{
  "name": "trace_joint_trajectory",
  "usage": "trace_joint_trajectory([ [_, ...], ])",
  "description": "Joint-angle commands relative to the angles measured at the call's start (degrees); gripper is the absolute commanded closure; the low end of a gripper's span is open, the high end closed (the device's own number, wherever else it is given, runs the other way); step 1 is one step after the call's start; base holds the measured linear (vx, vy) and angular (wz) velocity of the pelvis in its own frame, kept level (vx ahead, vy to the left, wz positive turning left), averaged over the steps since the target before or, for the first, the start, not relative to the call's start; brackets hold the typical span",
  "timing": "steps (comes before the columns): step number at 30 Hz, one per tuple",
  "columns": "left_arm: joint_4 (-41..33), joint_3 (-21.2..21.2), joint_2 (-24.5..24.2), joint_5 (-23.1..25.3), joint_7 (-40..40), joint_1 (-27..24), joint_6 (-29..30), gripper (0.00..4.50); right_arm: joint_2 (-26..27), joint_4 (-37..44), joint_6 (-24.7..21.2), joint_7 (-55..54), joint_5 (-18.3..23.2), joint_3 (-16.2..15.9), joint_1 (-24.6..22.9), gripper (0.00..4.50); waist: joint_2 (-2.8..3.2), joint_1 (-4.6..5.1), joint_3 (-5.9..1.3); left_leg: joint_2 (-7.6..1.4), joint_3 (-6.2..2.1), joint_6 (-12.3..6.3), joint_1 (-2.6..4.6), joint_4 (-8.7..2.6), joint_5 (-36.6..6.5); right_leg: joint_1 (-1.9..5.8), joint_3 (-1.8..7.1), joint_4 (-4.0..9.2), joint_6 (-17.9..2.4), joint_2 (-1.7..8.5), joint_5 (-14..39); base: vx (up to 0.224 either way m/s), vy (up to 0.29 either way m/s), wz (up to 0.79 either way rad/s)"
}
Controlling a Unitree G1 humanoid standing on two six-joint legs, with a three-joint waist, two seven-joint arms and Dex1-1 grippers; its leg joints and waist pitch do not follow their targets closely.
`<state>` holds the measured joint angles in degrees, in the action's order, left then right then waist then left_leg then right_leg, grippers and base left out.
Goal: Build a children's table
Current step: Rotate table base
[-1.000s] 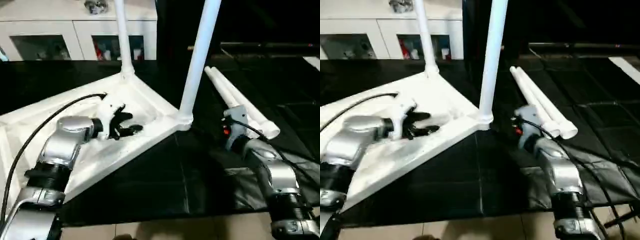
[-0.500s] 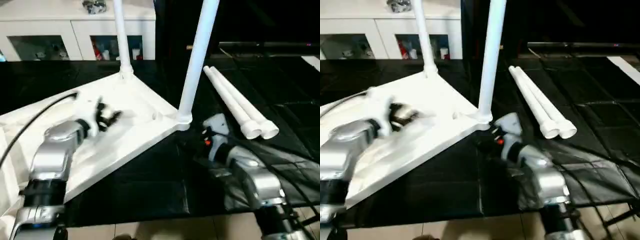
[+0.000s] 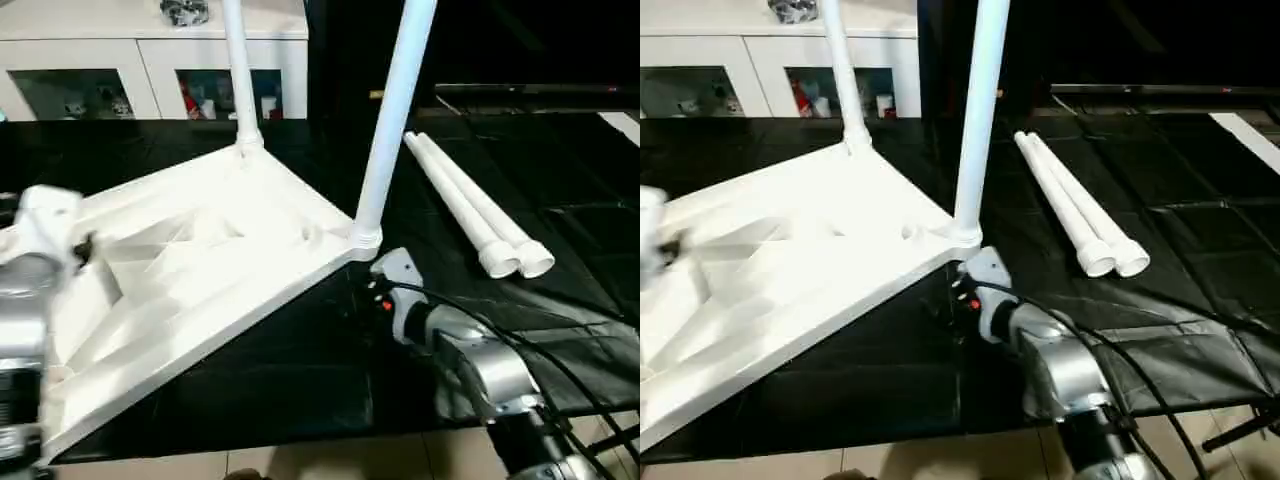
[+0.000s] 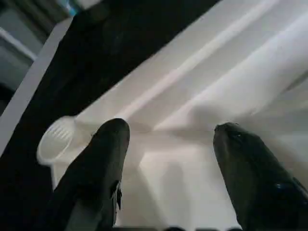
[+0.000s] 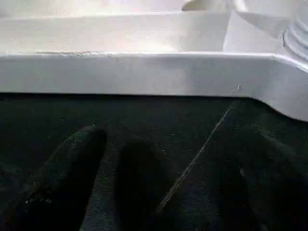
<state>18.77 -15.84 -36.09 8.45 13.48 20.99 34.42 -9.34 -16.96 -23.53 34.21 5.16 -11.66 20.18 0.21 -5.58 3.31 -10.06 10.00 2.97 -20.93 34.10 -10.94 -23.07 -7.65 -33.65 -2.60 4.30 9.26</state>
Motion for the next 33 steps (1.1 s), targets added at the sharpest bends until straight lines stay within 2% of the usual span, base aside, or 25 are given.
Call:
trace_joint_trajectory([
  [1,0.7,0.5,-1.4,0.1,1.9,-1.0,2.1,1.34,0.1,-1.6,-1.4,-0.1,-0.3,-0.9,1.3,0.0,1.13,-0.07,-3.64,-3.73,-2.06,-0.47,0.97,-4.62,-15.2,2.66,4.23,4.51,-6.0,5.43,19.1,0.0,0.0,0.0],
  [3,0.7,0.6,-2.1,-1.0,4.5,-1.8,3.3,1.34,0.8,-3.4,-1.1,-0.3,-0.8,-1.1,2.3,0.0,1.19,0.03,-3.65,-3.69,-2.07,-0.28,1.0,-4.64,-15.5,2.62,4.27,4.49,-6.4,5.48,18.8,0.0,0.0,0.0],
  [4,0.2,1.5,-2.5,-1.8,6.8,-2.2,3.3,1.34,1.5,-4.9,-1.1,-0.5,-0.8,-0.9,3.1,0.0,0.97,0.04,-3.67,-3.74,-2.02,-0.17,1.0,-4.65,-15.5,2.64,4.35,4.51,-6.8,5.59,18.6,0.0,0.0,0.0],
  [5,-0.1,2.2,-2.7,-2.2,8.2,-2.5,3.2,1.34,1.9,-5.9,-1.1,-0.6,-0.8,-0.8,3.7,0.0,1.08,0.05,-3.57,-3.72,-2.1,-0.12,0.93,-4.72,-15.8,2.62,4.4,4.44,-7.2,5.7,18.9,0.0,0.0,0.0],
  [7,-1.2,6.2,-4.2,-3.2,14.2,-3.6,5.2,1.34,3.7,-11.5,1.2,-2.2,-1.5,-0.4,6.7,0.0,1.36,-0.05,-3.62,-3.81,-2.17,0.36,1.17,-4.7,-16.4,2.46,4.51,4.37,-7.6,5.91,19.2,0.0,0.0,0.0],
  [9,-2.0,7.7,-4.8,-3.6,16.4,-4.3,6.3,1.34,4.5,-13.8,2.1,-2.8,-1.5,0.0,7.9,0.0,1.45,0.02,-3.53,-3.87,-2.14,1.05,1.45,-4.8,-18.1,2.34,4.54,4.57,-7.8,5.9,20.4,0.0,0.0,0.0],
  [11,-5.1,11.8,-7.1,-4.4,22.4,-6.6,9.0,1.34,6.1,-19.3,4.5,-4.9,-1.7,0.9,11.2,0.0,1.46,0.1,-3.64,-4.12,-2.37,1.77,1.26,-4.95,-18.2,2.53,4.7,4.08,-8.6,6.17,18.8,0.0,0.0,0.0],
  [12,-5.1,11.8,-7.1,-4.4,22.4,-6.6,9.0,1.34,6.1,-19.3,4.5,-4.9,-1.7,0.9,11.2,0.0,1.41,0.18,-3.55,-4.03,-2.35,1.71,1.12,-5.03,-18.2,2.61,4.7,4.1,-8.7,5.96,18.8,0.0,0.0,0.0],
  [13,-6.1,12.8,-7.9,-4.9,24.5,-7.2,9.8,1.34,6.7,-21.1,5.2,-5.4,-1.5,1.4,12.3,0.0,1.32,0.45,-3.32,-3.79,-2.15,1.79,1.18,-4.99,-18.8,2.51,4.77,4.1,-8.7,5.75,19.2,0.0,0.0,0.0],
  [14,-7.9,13.9,-8.7,-6.1,27.3,-7.9,10.5,1.34,7.3,-23.3,6.0,-5.9,-1.3,1.9,13.6,0.0,1.34,0.39,-3.4,-3.84,-2.21,1.81,1.35,-4.95,-19.0,2.52,4.91,4.07,-8.8,6.02,19.8,0.0,0.0,0.0],
  [15,-9.6,15.0,-9.6,-7.2,30.2,-8.5,10.7,1.34,7.9,-25.2,6.5,-6.3,-1.3,2.2,14.8,0.0,1.21,0.5,-3.31,-3.87,-2.19,1.79,1.3,-5.0,-19.0,2.55,4.97,4.14,-8.9,6.05,20.2,0.0,0.0,0.0],
  [16,-10.7,15.8,-10.1,-8.0,32.1,-8.9,10.8,1.34,8.2,-26.5,6.9,-6.5,-1.4,2.4,15.5,0.0,1.36,0.51,-3.21,-3.76,-2.13,1.84,1.5,-4.98,-19.7,2.36,4.97,4.28,-9.0,5.92,21.4,0.0,0.0,0.0],
  [17,-12.3,17.2,-11.2,-8.5,35.0,-9.6,9.5,1.34,8.5,-27.5,7.3,-6.7,-1.6,2.3,16.2,0.0,1.1,0.54,-3.08,-3.83,-2.12,1.89,1.58,-5.07,-20.3,2.37,5.01,4.45,-8.7,5.87,22.4,0.0,0.0,0.0],
  [18,-14.3,18.7,-12.2,-9.8,38.4,-10.3,8.5,1.34,8.9,-29.0,8.0,-7.0,-1.8,2.4,17.1,0.0,1.08,0.39,-3.18,-3.96,-2.28,1.99,1.65,-5.03,-20.3,2.36,5.07,4.33,-8.8,6.17,22.6,0.0,0.0,0.0],
  [19,-15.6,19.6,-12.8,-10.7,40.6,-10.8,7.9,1.34,9.2,-30.0,8.5,-7.1,-2.0,2.5,17.7,0.0,1.27,0.47,-3.13,-3.9,-2.25,2.09,1.61,-5.13,-20.7,2.28,5.1,4.26,-8.8,6.05,23.1,0.0,0.0,0.0],
  [21,-18.9,21.8,-14.0,-13.0,45.7,-11.3,7.6,1.34,9.8,-32.3,9.7,-7.6,-2.0,2.9,19.2,0.0,1.25,0.57,-3.14,-3.88,-2.2,2.45,1.68,-5.16,-21.0,2.34,5.19,4.16,-8.9,5.97,22.6,0.0,0.0,0.0],
  [22,-19.9,22.4,-13.9,-13.9,46.7,-11.1,8.5,1.34,10.0,-33.0,10.1,-7.8,-2.1,2.9,19.8,0.0,0.72,0.8,-3.06,-3.82,-2.0,2.43,1.57,-5.26,-20.7,2.31,5.23,3.99,-9.2,5.72,22.0,0.0,0.0,0.0],
  [23,-21.1,23.5,-13.7,-14.6,48.5,-10.6,7.4,1.34,10.2,-34.4,11.0,-8.1,-2.1,2.9,20.7,0.0,0.91,0.63,-3.1,-3.79,-2.04,2.43,1.69,-5.14,-20.3,2.37,5.3,3.97,-9.1,5.98,22.7,0.0,0.0,0.0],
  [25,-21.7,23.9,-13.4,-15.1,49.4,-10.3,6.7,1.34,10.3,-35.2,11.5,-8.2,-2.1,2.9,21.2,0.0,0.77,0.65,-3.07,-3.68,-1.83,2.16,1.65,-5.02,-19.7,2.37,5.38,4.17,-9.0,6.0,23.5,0.0,0.0,0.0],
  [28,-22.4,25.3,-11.3,-16.8,51.4,-7.9,7.4,1.34,11.0,-38.3,13.5,-7.9,-2.3,3.9,23.0,0.0,0.92,0.71,-3.11,-3.63,-1.81,2.26,1.79,-4.95,-19.3,2.37,5.28,4.23,-8.1,5.79,24.6,0.0,0.0,0.0],
  [30,-19.4,26.0,-8.4,-15.8,49.6,-5.1,6.0,1.34,11.2,-39.3,14.4,-7.8,-2.5,4.1,23.6,0.0,0.83,0.85,-3.18,-3.6,-1.75,2.39,1.7,-4.98,-18.9,2.41,5.24,4.08,-8.2,5.55,23.5,0.0,0.0,0.0],
  [32,-14.0,26.5,-4.6,-13.3,45.1,-1.6,3.3,1.34,11.1,-39.9,15.3,-8.0,-2.6,4.5,24.1,0.0,0.88,0.61,-3.25,-3.46,-1.51,2.49,2.09,-4.72,-18.6,2.21,5.31,4.31,-8.0,5.55,23.4,0.0,0.0,0.0],
  [33,-10.4,26.5,-2.5,-11.8,41.9,0.6,1.9,1.34,10.9,-40.1,15.8,-8.4,-2.7,4.8,24.4,0.0,0.85,0.75,-3.25,-3.42,-1.56,2.37,1.8,-4.79,-18.4,2.42,5.24,4.25,-7.8,5.47,23.4,0.0,0.0,0.0],
])
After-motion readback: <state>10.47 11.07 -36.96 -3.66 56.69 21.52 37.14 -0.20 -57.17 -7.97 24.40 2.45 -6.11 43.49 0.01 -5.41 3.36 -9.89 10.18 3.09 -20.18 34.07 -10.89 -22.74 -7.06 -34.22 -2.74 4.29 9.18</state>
